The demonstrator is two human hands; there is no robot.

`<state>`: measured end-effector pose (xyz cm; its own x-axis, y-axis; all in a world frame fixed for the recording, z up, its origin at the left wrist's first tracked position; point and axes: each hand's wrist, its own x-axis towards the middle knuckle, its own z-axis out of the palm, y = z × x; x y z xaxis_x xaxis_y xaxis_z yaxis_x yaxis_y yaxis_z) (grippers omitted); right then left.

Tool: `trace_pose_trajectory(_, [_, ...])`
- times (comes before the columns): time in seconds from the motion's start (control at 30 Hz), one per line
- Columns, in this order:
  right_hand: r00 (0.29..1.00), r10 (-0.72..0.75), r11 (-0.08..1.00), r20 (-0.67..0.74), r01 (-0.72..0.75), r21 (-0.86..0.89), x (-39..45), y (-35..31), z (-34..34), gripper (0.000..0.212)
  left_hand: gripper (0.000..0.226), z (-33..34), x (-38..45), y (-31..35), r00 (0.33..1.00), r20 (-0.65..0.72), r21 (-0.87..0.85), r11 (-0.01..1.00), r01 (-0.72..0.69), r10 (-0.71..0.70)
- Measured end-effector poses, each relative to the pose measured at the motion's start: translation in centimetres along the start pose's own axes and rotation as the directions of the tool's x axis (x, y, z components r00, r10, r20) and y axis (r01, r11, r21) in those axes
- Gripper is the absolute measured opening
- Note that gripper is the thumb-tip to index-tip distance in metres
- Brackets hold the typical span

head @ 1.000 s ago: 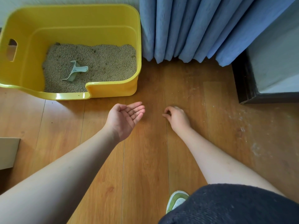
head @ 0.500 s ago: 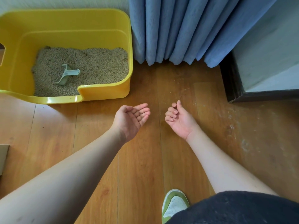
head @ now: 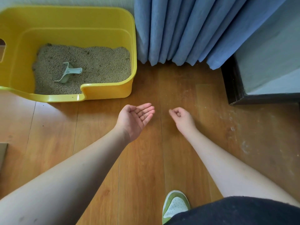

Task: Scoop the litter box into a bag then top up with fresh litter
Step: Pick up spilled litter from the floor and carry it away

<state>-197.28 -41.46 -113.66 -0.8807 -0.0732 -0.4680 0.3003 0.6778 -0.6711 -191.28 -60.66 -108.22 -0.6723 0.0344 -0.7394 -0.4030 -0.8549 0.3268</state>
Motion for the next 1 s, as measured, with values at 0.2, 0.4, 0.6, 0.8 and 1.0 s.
trace_pose_trajectory(0.2, [0.984, -0.170, 0.943, 0.051, 0.177, -0.280, 1.8, 0.2, 2.9, 0.028, 0.050, -0.3, -0.5, 0.8, 1.000, -0.001, -0.005, 1.000, -0.022, 0.022])
trace_pose_trajectory(0.4, [0.987, -0.155, 0.951, -0.031, 0.140, -0.275, 2.7, 0.2, 3.8, 0.018, 0.050, -1.4, -0.6, 1.3, 0.999, -0.022, -0.011, 0.999, -0.047, 0.046])
trace_pose_trajectory(0.6, [0.985, -0.158, 0.946, -0.069, 0.131, -0.298, 2.5, 0.1, 4.1, 0.009, 0.050, -1.8, -0.7, 1.2, 0.997, -0.049, -0.002, 0.998, -0.056, 0.056])
trace_pose_trajectory(0.8, [0.991, -0.125, 0.937, -0.055, 0.100, -0.336, 2.5, -0.5, 3.9, 0.011, 0.051, -1.4, -1.0, 1.2, 0.997, -0.043, 0.011, 0.998, -0.060, 0.060])
trace_pose_trajectory(1.0, [0.998, -0.045, 0.990, -0.044, 0.039, -0.138, 2.1, -1.6, 3.2, 0.022, 0.051, -1.4, -0.9, 1.2, 0.998, -0.037, 0.003, 0.998, -0.060, 0.060])
